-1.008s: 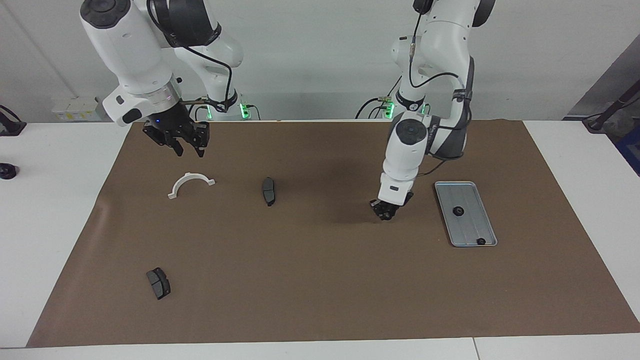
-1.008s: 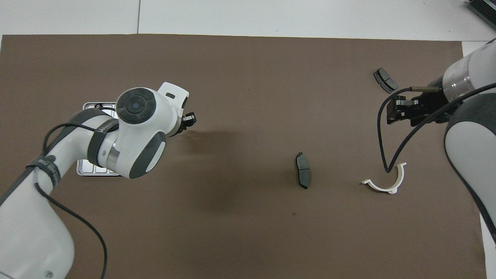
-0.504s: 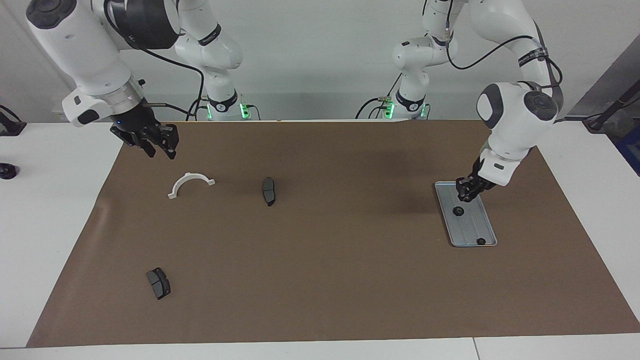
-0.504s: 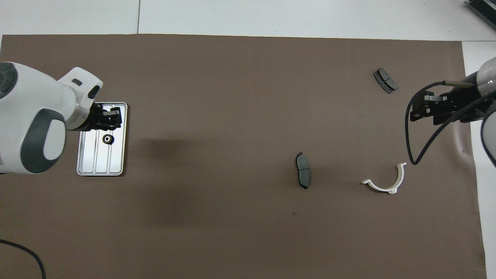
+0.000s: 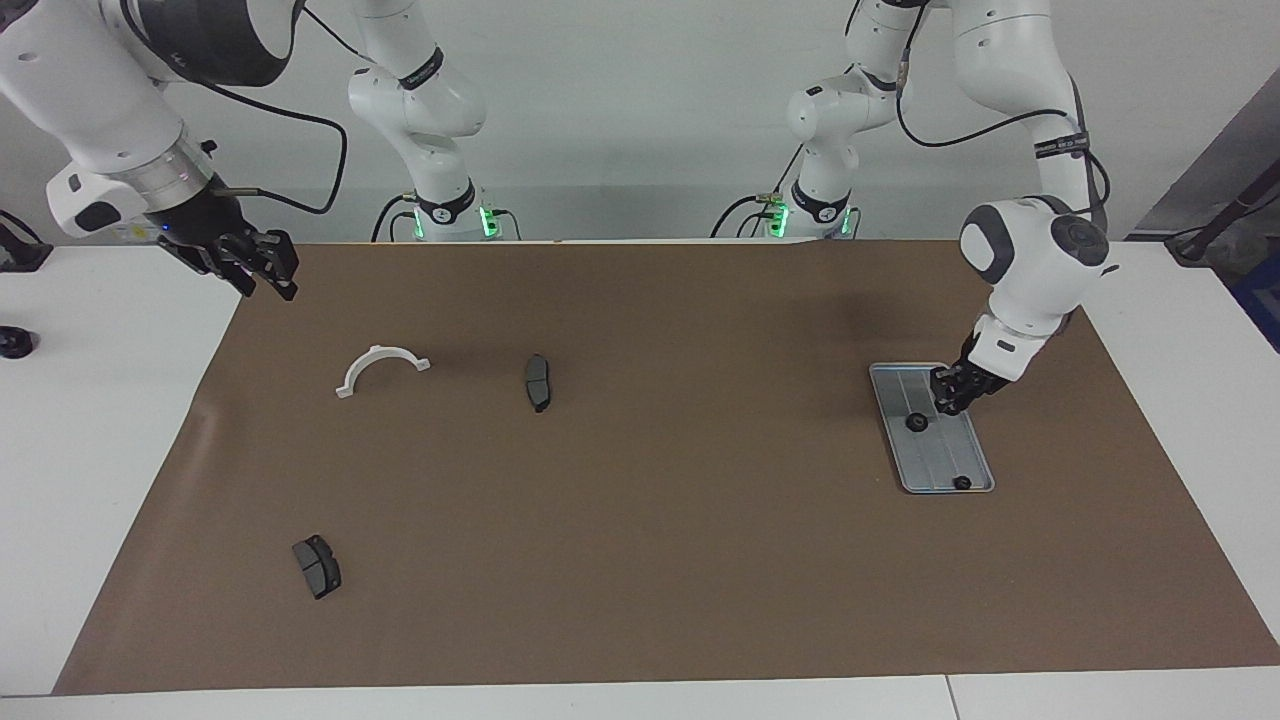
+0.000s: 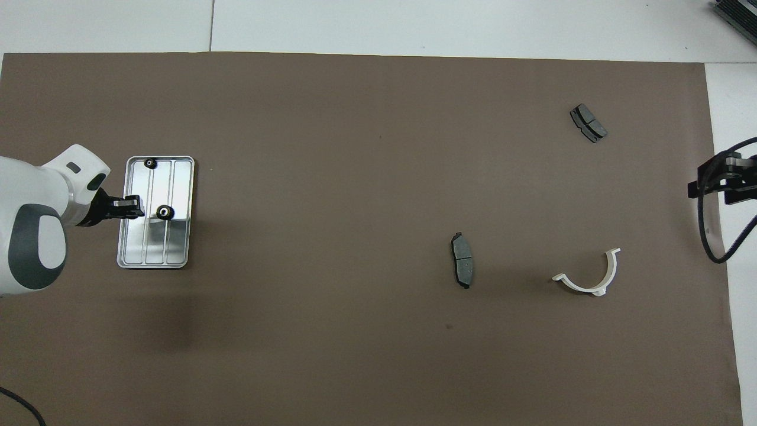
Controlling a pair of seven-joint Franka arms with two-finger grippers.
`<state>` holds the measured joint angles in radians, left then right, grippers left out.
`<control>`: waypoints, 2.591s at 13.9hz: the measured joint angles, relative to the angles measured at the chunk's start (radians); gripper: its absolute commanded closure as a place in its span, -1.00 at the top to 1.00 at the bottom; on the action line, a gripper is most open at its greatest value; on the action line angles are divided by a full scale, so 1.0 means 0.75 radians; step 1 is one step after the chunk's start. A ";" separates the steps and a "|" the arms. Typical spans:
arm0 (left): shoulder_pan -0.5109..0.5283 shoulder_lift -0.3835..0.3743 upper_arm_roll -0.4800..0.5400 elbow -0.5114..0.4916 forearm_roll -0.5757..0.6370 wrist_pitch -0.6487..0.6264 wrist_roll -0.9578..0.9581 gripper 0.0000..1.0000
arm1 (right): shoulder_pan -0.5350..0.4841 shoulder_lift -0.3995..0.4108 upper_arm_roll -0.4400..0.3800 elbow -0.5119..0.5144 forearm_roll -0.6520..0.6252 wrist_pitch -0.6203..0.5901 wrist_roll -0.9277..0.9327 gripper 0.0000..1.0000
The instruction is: Pick bearing gear from pile to tray
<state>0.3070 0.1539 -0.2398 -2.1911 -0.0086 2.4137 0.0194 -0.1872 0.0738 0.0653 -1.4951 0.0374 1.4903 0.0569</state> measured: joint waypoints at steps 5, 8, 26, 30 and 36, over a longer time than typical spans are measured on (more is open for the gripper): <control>0.001 0.003 -0.002 -0.069 0.000 0.038 0.030 -0.66 | 0.098 -0.036 -0.108 0.001 0.050 0.000 -0.040 1.00; 0.004 0.003 0.004 -0.073 0.000 0.038 0.065 -0.51 | 0.108 -0.050 -0.109 0.001 0.051 0.000 -0.040 1.00; -0.243 -0.112 -0.026 0.121 0.000 -0.340 0.029 1.00 | 0.352 -0.148 -0.106 -0.184 -0.101 -0.052 0.069 1.00; -0.243 -0.172 -0.018 0.318 0.000 -0.639 0.028 1.00 | 0.354 -0.156 -0.105 -0.185 -0.152 -0.082 0.069 1.00; -0.182 -0.184 0.021 0.633 -0.005 -0.892 0.028 1.00 | 0.351 -0.161 -0.106 -0.183 -0.151 0.019 0.041 1.00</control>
<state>0.1704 0.0158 -0.2242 -1.7160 -0.0121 1.7451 0.0403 0.0764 -0.0473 -0.0142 -1.6320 -0.0758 1.5042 0.0878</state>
